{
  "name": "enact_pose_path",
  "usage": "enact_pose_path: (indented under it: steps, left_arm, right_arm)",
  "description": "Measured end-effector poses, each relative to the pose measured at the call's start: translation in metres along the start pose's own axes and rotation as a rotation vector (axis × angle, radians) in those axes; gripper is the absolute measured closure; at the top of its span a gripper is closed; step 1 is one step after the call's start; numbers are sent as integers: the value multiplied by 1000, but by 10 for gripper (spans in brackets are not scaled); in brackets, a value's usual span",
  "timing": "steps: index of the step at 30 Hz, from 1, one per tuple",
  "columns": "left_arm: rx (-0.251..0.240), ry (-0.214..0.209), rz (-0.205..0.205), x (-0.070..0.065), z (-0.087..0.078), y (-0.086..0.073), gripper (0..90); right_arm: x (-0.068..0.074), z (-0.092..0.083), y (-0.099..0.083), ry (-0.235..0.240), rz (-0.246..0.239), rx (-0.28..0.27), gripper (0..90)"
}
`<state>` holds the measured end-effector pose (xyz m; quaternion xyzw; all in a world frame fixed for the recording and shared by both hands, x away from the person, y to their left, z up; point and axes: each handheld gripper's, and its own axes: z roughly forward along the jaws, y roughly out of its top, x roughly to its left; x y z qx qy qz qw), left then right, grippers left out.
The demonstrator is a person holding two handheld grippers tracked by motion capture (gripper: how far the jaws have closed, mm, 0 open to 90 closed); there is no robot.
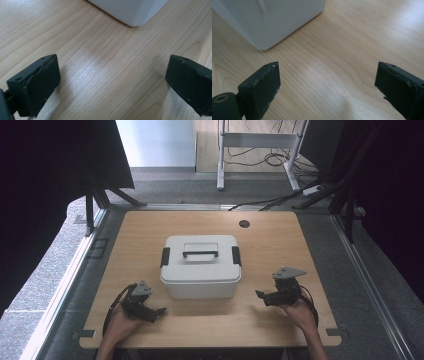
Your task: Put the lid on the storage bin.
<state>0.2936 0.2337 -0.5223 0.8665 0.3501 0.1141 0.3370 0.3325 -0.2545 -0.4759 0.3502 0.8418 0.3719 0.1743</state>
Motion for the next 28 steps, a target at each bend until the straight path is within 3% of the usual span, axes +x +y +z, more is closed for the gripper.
enact_pose_path:
  steps: [4, 14, 28]
  left_arm:
    - [0, 1, -1, 0, 0, 0, 0]
    - [0, 2, -2, 0, 0, 0, 0]
    - [1, 3, -3, -1, 0, -1, 0]
  right_arm:
    - [2, 10, -12, 10, 28, 9, 57]
    - [5, 27, -31, 16, 38, 74, 31]
    - [6, 28, -32, 0, 49, 74, 15]
